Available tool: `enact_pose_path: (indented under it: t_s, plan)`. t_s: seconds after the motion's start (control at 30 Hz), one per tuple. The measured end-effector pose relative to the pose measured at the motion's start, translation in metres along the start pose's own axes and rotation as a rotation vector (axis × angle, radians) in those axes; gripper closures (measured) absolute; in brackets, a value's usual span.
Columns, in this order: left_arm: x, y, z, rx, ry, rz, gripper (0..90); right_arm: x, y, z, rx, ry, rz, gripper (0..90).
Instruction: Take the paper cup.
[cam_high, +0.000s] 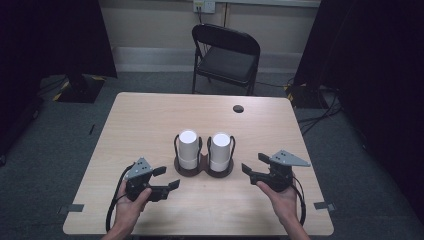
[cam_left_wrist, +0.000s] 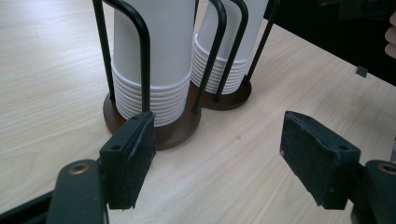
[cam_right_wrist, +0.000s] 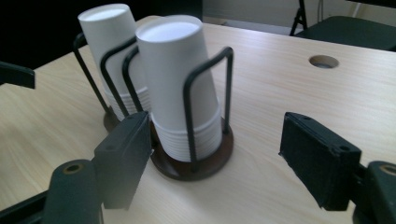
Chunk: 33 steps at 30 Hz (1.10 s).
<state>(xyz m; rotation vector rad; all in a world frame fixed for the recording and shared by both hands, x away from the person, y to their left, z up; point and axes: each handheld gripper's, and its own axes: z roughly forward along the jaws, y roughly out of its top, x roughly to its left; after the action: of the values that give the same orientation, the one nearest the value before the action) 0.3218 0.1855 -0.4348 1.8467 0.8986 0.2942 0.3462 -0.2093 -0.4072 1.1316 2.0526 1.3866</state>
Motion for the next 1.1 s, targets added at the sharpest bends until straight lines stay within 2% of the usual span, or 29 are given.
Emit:
enact_pose_path:
  t_s: [0.23, 0.27, 0.3, 0.43, 0.57, 0.67, 0.77, 0.97, 1.1]
  plan:
    - [-0.003, -0.001, 0.003, 0.026, 0.053, 0.011, 27.0, 0.012, 0.019, 0.013, -0.007, 0.049, -0.044, 25.5]
    - [-0.002, -0.002, 0.002, 0.021, 0.041, 0.020, 27.5, 0.013, 0.021, 0.015, -0.009, 0.060, -0.044, 26.0]
    - [-0.003, -0.002, 0.002, 0.009, 0.028, 0.011, 29.4, 0.013, 0.022, 0.016, -0.011, 0.061, -0.043, 26.0]
    - [-0.007, -0.001, 0.002, 0.008, 0.040, 0.036, 31.1, 0.015, 0.029, 0.024, -0.016, 0.068, -0.060, 26.3]
    - [-0.008, -0.002, 0.002, 0.009, 0.030, 0.045, 30.5, 0.016, 0.038, 0.032, -0.010, 0.078, -0.059, 26.0]
    - [-0.009, -0.001, 0.001, 0.000, 0.041, 0.049, 26.5, 0.018, 0.045, 0.037, -0.010, 0.093, -0.066, 25.6]
    - [-0.010, -0.002, 0.001, -0.003, 0.043, 0.050, 26.6, 0.020, 0.052, 0.044, -0.009, 0.105, -0.076, 25.0]
    - [-0.011, -0.002, 0.002, -0.007, 0.053, 0.055, 21.7, 0.022, 0.059, 0.055, -0.016, 0.108, -0.101, 24.7]
    - [-0.013, -0.002, 0.002, -0.006, 0.089, 0.073, 18.0, 0.021, 0.064, 0.064, -0.025, 0.106, -0.104, 24.1]
